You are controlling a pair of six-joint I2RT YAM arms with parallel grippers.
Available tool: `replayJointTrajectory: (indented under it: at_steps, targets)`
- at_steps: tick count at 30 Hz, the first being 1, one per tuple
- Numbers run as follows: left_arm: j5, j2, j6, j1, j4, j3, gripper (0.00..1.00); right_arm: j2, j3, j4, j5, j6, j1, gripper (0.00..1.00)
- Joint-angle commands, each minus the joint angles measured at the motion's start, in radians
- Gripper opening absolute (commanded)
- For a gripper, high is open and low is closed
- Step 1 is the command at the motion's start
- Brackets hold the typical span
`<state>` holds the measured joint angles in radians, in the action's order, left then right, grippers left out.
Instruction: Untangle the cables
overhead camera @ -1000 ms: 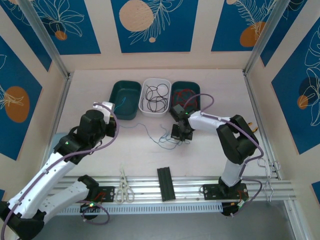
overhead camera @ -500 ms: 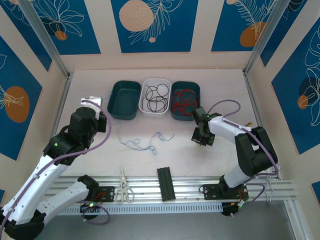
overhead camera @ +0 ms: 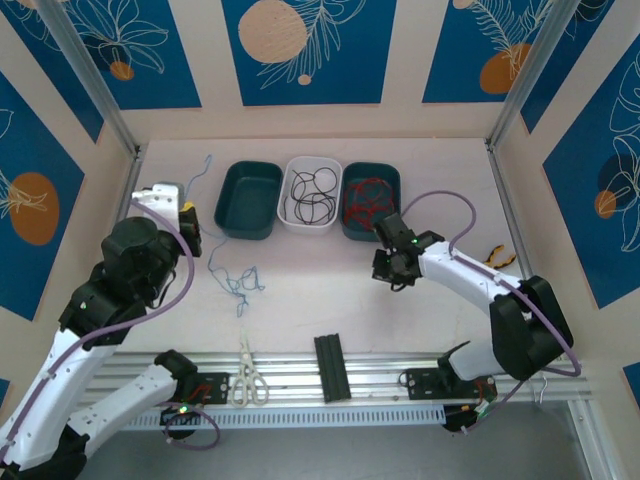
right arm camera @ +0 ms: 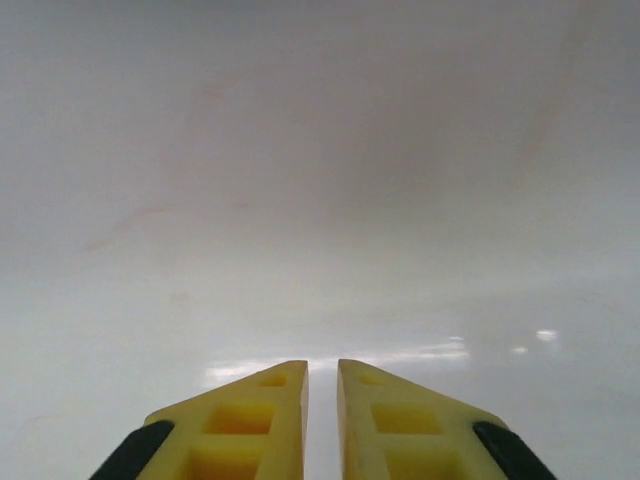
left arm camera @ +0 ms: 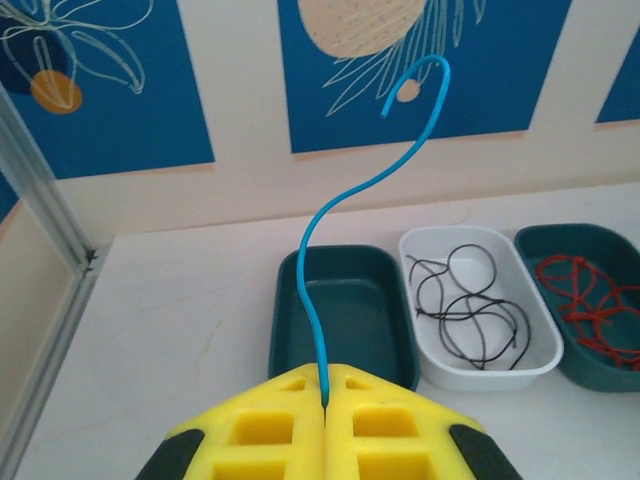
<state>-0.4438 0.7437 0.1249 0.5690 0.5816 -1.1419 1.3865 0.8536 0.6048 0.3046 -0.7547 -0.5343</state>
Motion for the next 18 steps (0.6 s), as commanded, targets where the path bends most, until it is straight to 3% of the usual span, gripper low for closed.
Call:
replayJointTrajectory:
  at_steps: [1,8,13,18]
  targets:
    - [0.093,0.022,0.02,-0.011,-0.095,-0.062,0.0,-0.025,0.042,-0.09,-0.036,0.049,-0.055,0.22]
    - [0.333,0.185,0.081,-0.01,-0.164,-0.199,0.0,-0.044,0.041,-0.302,-0.08,0.156,-0.165,0.53]
    - [0.485,0.292,0.13,-0.006,-0.221,-0.288,0.0,-0.059,0.023,-0.483,-0.126,0.234,-0.242,0.63]
    - [0.537,0.334,0.157,-0.006,-0.268,-0.321,0.0,-0.008,0.065,-0.566,-0.19,0.268,-0.301,0.69]
